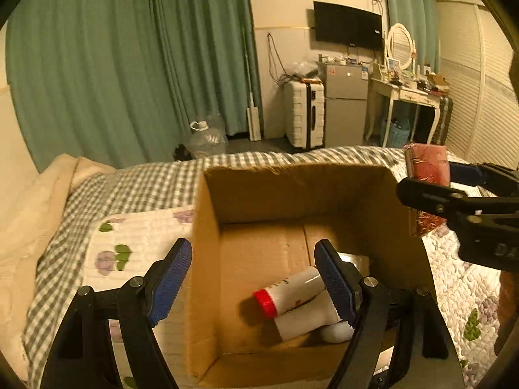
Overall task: Organize rigid objects
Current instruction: 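Release the tube into the box with the left gripper while the right gripper drops the card case in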
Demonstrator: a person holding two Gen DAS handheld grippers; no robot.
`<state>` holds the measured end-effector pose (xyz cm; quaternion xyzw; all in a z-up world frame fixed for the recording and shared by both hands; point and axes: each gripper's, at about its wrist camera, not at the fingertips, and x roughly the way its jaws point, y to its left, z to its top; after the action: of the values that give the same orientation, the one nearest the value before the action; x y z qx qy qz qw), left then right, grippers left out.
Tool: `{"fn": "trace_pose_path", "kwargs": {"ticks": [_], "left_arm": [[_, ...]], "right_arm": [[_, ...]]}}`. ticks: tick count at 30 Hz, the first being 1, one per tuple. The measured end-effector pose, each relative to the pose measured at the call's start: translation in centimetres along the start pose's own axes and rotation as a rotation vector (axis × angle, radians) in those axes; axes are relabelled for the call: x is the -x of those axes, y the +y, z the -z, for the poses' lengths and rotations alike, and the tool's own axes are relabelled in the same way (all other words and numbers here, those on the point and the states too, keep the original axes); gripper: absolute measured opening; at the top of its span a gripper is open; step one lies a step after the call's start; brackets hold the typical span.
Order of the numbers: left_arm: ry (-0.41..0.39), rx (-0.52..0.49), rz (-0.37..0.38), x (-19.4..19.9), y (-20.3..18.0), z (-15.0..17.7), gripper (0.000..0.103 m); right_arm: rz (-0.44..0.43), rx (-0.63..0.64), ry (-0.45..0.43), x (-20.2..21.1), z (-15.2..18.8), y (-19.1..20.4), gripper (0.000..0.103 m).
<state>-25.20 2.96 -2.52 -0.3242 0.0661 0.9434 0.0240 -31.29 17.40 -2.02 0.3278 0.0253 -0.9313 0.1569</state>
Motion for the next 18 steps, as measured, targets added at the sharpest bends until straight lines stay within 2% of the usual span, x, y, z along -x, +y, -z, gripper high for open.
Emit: {"fn": "trace_pose_path", "kwargs": {"ticks": [6, 11, 12, 13, 14, 18], "left_arm": [[0.003, 0.013, -0.024, -0.5, 0.8, 0.2, 0.081], [0.006, 0.023, -0.024, -1.5, 1.1, 0.7, 0.081], [0.003, 0.024, -0.024, -1.5, 1.1, 0.8, 0.081], [-0.001, 0.025, -0.023, -1.5, 1.2, 0.8, 0.081], [-0.003, 0.028, -0.021, -1.3, 1.2, 0.9, 0.081], [-0.016, 0.029, -0.019, 0.2, 1.1, 0.9, 0.081]], "right_arm": [[0.021, 0.055, 0.067, -4.1, -0.4, 1.6, 0.073], [0.039, 0.052, 0.096, -6.8, -0.1, 1.7, 0.075], [0.035, 0.05, 0.099, -7.0, -0.1, 1.6, 0.078], [0.034, 0.046, 0.09, -7.0, -0.1, 1.6, 0.087], [0.041, 0.042, 0.078, -6.7, -0.1, 1.6, 0.092], [0.049, 0.041, 0.03, -4.3, -0.2, 1.4, 0.094]]}}
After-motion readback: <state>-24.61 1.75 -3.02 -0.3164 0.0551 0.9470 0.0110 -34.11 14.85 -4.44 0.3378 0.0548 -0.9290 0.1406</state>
